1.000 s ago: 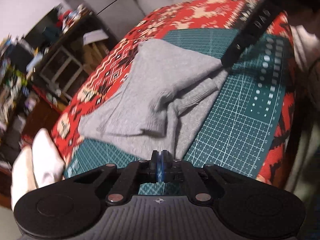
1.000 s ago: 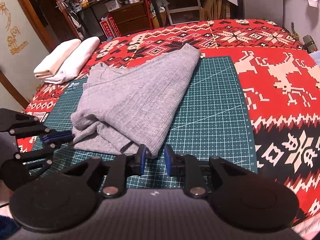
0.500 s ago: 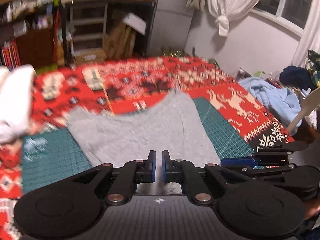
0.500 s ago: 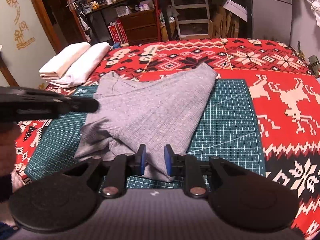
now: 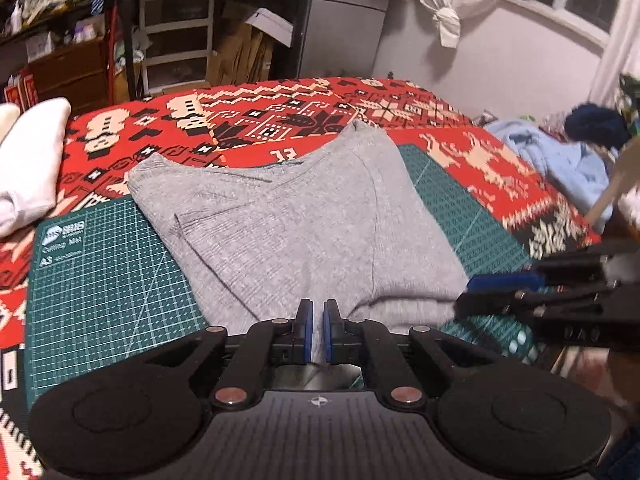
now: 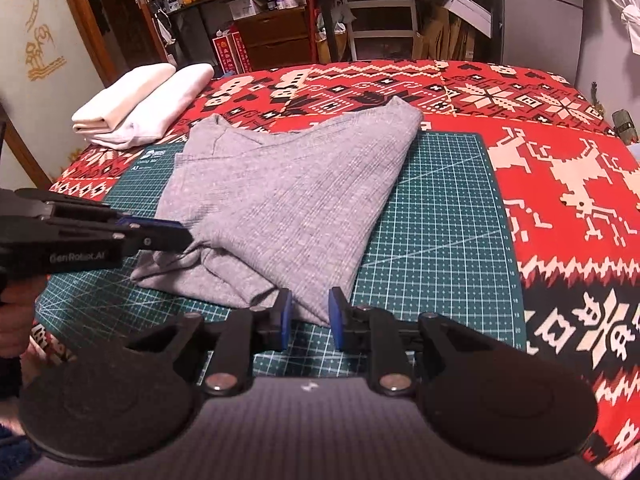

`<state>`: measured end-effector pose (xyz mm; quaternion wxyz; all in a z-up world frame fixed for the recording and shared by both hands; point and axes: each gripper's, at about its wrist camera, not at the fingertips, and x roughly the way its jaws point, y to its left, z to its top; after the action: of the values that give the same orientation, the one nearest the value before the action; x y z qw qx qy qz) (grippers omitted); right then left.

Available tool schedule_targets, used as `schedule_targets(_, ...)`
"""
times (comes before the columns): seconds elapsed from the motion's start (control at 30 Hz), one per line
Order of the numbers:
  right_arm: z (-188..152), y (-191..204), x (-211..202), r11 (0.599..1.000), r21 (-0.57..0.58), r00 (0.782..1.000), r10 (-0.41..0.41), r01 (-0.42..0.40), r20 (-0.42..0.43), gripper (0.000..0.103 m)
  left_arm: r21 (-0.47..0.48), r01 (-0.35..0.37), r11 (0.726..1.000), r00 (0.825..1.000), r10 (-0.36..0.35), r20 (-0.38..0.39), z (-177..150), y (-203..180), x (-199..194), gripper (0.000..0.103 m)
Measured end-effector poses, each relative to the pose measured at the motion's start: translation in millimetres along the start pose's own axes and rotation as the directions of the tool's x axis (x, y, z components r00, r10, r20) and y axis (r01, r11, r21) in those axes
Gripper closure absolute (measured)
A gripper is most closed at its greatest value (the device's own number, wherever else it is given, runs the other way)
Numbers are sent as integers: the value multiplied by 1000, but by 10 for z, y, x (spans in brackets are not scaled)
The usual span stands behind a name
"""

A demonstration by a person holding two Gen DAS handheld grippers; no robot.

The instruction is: Fold clothes

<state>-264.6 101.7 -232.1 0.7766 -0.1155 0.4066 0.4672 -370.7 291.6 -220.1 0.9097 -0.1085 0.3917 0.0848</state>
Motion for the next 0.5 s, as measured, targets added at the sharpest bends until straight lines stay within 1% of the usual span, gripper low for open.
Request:
schedule_targets(0.17,-23,-38,-31,1000,12,1000,-14,14,-25,81,10,-9,1000,1000,9,-11,-72,17,-51,97)
schedule_targets(0.2,-22,-43,-49,1000,14,1000,-15,15,-25,81,12,-12,1000,1000,12,-16,-89,12,-72,95)
schedule_targets(0.23,-20,-47,-75,1000,17,1000,-17,17,-20,81,15,-13,1000,1000,14,-23,-105,10,-98,89)
schedule_targets(0.3,-11,-69,-126,999,32,1000,-14,14,-10,79,14,-27,1000,999,27,-30,-147,6,-184,80)
schedule_targets(0.37,15,-122,-164,997,72,1000,2,-2,1,78,-6,-17,1000,1000,17,-11,-188,46,-326,79)
schedule_targets(0.4,30,-153,-171,995,95,1000,10,-11,3,78,-31,-12,999,1000,12,5,-205,92,-392,76)
schedule_targets(0.43,42,-178,-169,993,113,1000,15,-16,4,78,-58,-7,998,1000,9,21,-222,139,-457,70)
schedule_targets(0.5,61,-200,-136,992,128,1000,13,-13,-5,78,-101,3,995,1000,-2,12,-232,226,-459,68)
